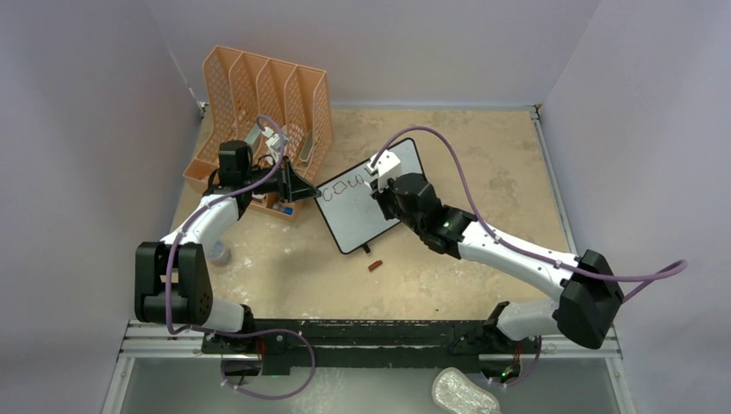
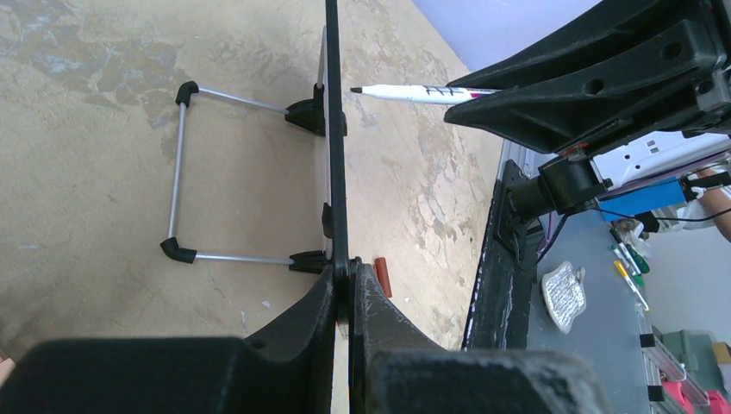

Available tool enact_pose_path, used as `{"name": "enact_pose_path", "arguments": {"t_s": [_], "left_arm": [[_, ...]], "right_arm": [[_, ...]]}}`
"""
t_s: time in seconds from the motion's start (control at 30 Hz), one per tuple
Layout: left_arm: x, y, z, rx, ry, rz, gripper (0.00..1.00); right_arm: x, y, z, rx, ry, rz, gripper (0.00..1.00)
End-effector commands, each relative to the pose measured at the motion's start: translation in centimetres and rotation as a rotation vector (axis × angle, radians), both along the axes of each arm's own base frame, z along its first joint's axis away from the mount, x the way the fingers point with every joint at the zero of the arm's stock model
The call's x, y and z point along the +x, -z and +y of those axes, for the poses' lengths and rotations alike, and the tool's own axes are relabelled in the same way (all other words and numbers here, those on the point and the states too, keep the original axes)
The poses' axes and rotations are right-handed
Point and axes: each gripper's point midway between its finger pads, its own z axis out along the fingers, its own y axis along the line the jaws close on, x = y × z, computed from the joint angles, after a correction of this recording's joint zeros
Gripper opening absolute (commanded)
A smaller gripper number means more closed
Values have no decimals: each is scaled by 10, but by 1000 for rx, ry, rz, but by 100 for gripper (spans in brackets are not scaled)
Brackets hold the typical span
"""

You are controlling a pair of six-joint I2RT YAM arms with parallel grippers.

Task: Write a sentence on the whiteboard

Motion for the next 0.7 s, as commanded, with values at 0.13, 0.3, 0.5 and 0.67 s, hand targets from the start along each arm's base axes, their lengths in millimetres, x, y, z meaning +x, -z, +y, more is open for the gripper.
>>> {"name": "enact_pose_path", "arguments": {"t_s": [0.13,0.3,0.5,0.67], "left_arm": [[0,6,-3,15,15,2,0],[0,5,-3,15,17,1,0],[0,6,-3,14,19,0,0],[0,5,-3,14,19,-1,0]], "right_arm": [[7,-37,2,91,26,-76,0],[11,-39,6,97,22,-85,0],[13,-38,9,92,18,-88,0],[14,-36,11,93,16,-84,0]]}}
